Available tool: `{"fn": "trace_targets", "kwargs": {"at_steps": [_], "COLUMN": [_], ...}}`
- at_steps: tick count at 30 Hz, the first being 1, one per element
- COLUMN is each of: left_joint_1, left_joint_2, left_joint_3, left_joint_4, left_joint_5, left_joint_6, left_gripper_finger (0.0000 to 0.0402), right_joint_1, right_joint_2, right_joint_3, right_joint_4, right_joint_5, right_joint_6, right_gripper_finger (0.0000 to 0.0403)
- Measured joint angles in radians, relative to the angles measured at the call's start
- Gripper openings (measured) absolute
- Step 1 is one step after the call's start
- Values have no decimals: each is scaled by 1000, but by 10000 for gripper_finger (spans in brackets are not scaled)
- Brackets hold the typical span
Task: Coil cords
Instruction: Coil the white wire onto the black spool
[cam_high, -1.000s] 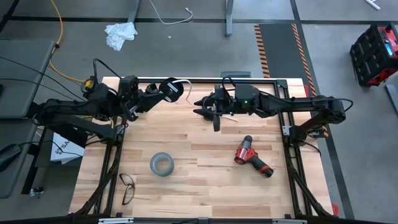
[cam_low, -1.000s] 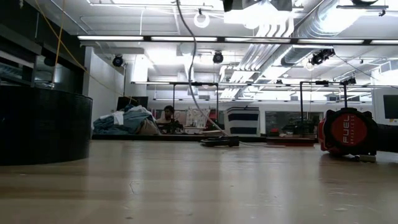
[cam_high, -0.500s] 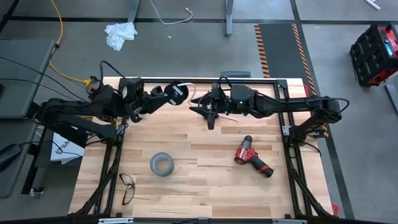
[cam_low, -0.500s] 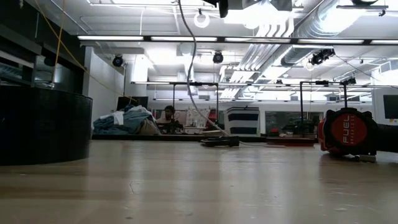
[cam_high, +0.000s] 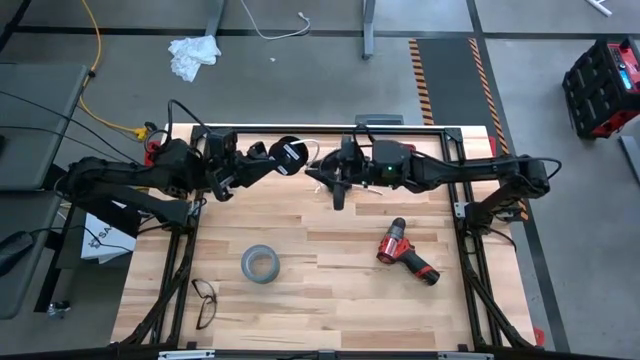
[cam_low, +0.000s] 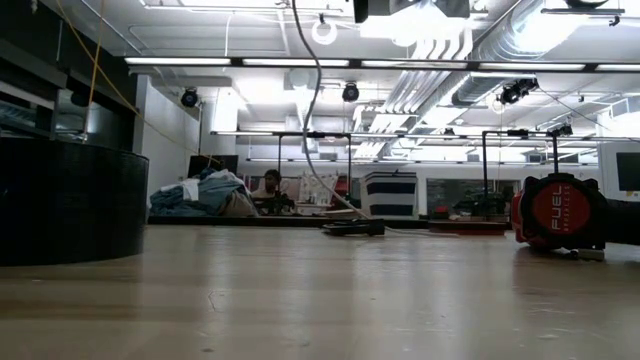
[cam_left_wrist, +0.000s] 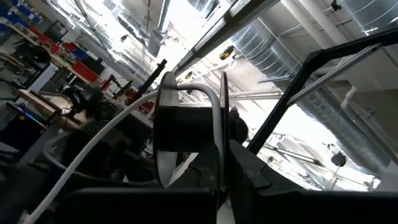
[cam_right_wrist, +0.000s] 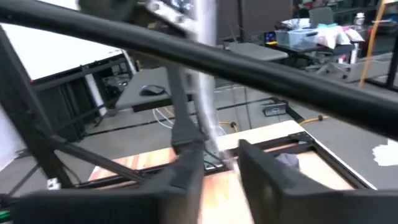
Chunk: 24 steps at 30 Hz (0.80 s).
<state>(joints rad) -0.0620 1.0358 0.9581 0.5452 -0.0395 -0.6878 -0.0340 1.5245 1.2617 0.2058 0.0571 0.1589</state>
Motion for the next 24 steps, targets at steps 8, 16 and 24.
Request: {"fn": "trace_targets", "kwargs": {"at_steps": [8, 16, 24], "left_joint_1": [0, 38, 101], "left_joint_2": [13, 90, 96], "left_joint_3": [0, 0, 0], "left_joint_4": [17, 84, 36], "left_joint_5": [-46, -34, -68], "left_joint_6": [0, -70, -49], "left_gripper_finger": [6, 6, 6], "right_joint_1": [68, 103, 156], "right_joint_2": [-4, 1, 1], "right_joint_3": [0, 8, 164], "right_joint_4": [102, 204, -69], "right_joint_5": [-12, -16, -23], "right_joint_6": [39, 18, -119], "right_gripper_finger": [3, 1, 0]}}
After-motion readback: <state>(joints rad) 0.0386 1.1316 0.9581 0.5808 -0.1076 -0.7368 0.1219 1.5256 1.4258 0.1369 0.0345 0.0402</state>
